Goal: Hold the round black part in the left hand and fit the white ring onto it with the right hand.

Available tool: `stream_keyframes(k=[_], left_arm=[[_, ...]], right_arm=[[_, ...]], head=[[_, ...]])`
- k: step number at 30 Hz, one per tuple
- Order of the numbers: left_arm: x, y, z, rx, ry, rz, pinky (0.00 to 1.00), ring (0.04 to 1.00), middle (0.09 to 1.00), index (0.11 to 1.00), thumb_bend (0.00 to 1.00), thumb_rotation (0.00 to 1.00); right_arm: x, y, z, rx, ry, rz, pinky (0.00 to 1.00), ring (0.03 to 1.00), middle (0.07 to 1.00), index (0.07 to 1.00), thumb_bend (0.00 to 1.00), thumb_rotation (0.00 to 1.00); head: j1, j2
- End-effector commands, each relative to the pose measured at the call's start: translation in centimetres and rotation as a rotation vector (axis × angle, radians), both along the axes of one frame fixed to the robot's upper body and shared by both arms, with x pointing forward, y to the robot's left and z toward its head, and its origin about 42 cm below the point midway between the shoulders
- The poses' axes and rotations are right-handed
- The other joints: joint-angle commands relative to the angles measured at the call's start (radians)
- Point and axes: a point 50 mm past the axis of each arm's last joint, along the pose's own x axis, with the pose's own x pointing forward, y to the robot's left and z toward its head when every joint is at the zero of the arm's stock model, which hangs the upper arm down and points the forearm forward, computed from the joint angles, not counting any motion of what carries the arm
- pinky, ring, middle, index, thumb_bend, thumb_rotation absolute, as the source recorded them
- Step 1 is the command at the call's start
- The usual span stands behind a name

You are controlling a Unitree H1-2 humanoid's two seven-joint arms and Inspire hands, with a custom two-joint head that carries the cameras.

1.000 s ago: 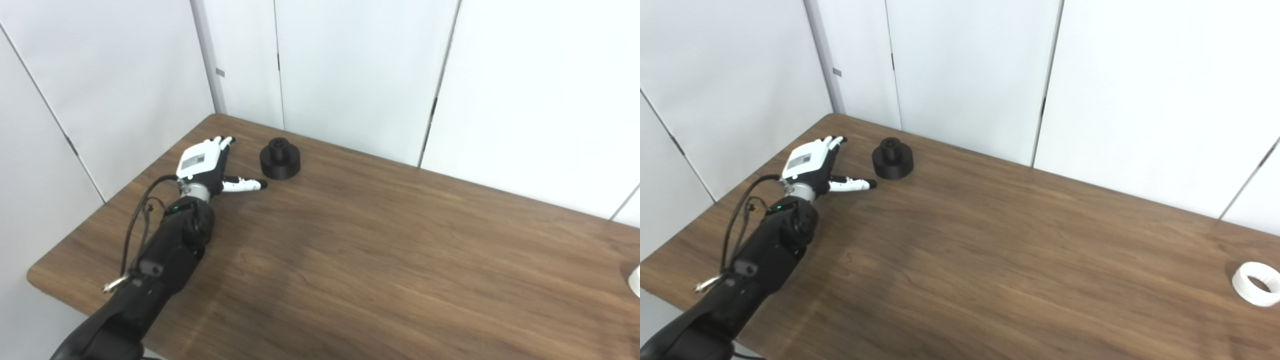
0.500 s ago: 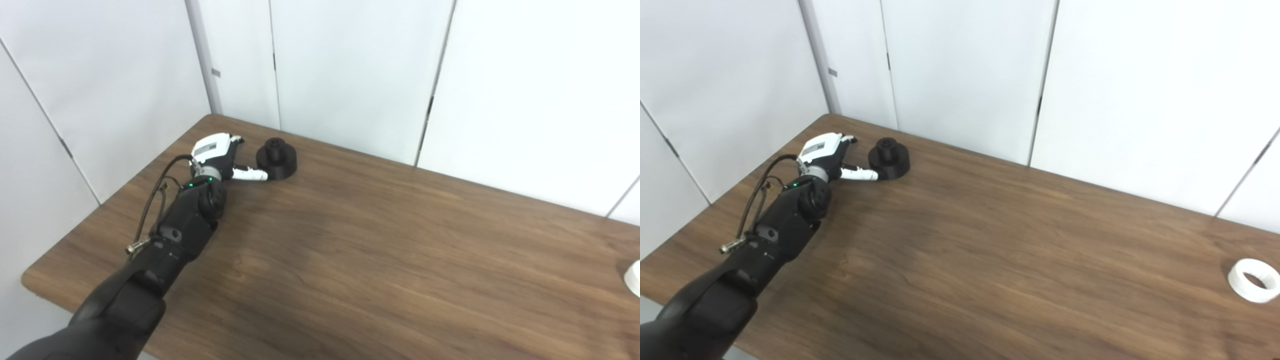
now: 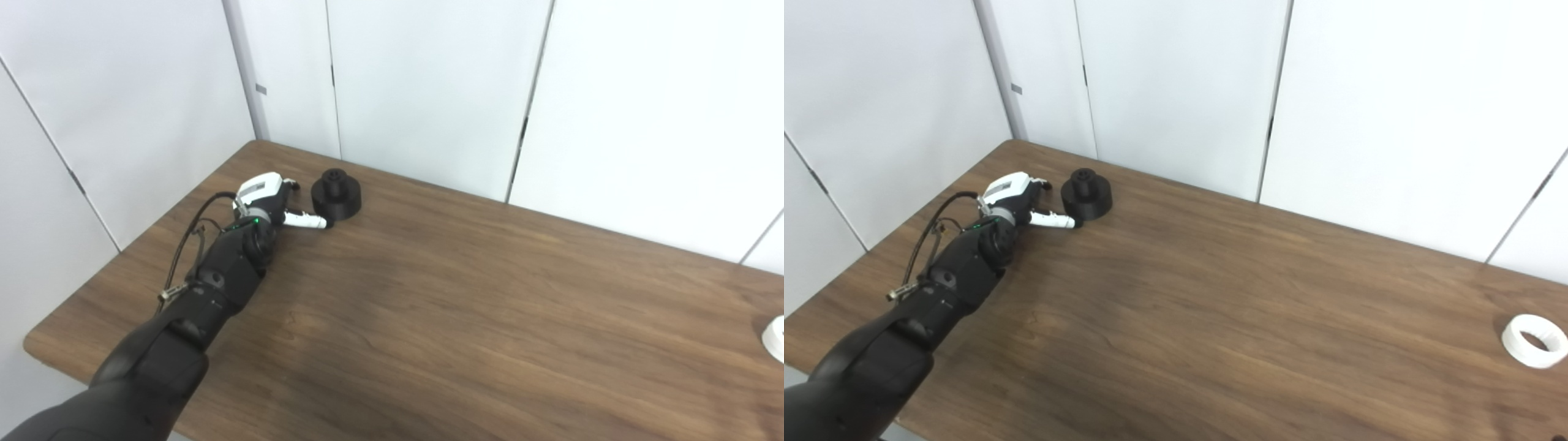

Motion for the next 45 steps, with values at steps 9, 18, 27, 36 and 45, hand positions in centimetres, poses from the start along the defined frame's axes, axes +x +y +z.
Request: stream_keyframes(k=[9,18,27,36,45], left_arm=[[2.0,-1.1,1.1,-0.027,-0.092,0.001,1.0,1.0,0.958,0.858,1.0,0.54],[2.2,-2.8,0.2,-0.054,-0.114,-0.018,1.0,1.0,0.948,0.862,1.0,0.53],[2.5,-4.2,-0.1,-0.071,-0.142,-0.055,1.0,1.0,0.942,0.84,1.0,0.52],[2.9,-5.9,0.4,-0.111,-0.141,-0.082,1.0,1.0,0.948,0.842,1.0,0.47],[3.2,-6.4,0.4,-0.11,-0.149,-0.098,1.0,1.0,0.951,0.852,1.0,0.45]], right_arm=[[0.0,0.2,1.2,-0.019,-0.058,0.01,1.0,0.977,0.917,0.921,0.63,0.96],[-0.1,0.3,1.4,-0.025,-0.063,0.014,1.0,0.971,0.918,0.925,0.63,0.98],[-0.1,0.4,1.4,-0.023,-0.059,0.013,1.0,0.975,0.917,0.922,0.64,1.0],[0.0,0.5,1.5,-0.025,-0.056,0.017,1.0,0.97,0.918,0.925,0.61,1.0],[-0.1,0.6,1.7,-0.03,-0.052,0.017,1.0,0.967,0.917,0.928,0.61,1.0]], head=[[-0.008,0.005],[-0.011,0.01],[-0.013,0.013],[-0.012,0.024],[-0.022,0.023]])
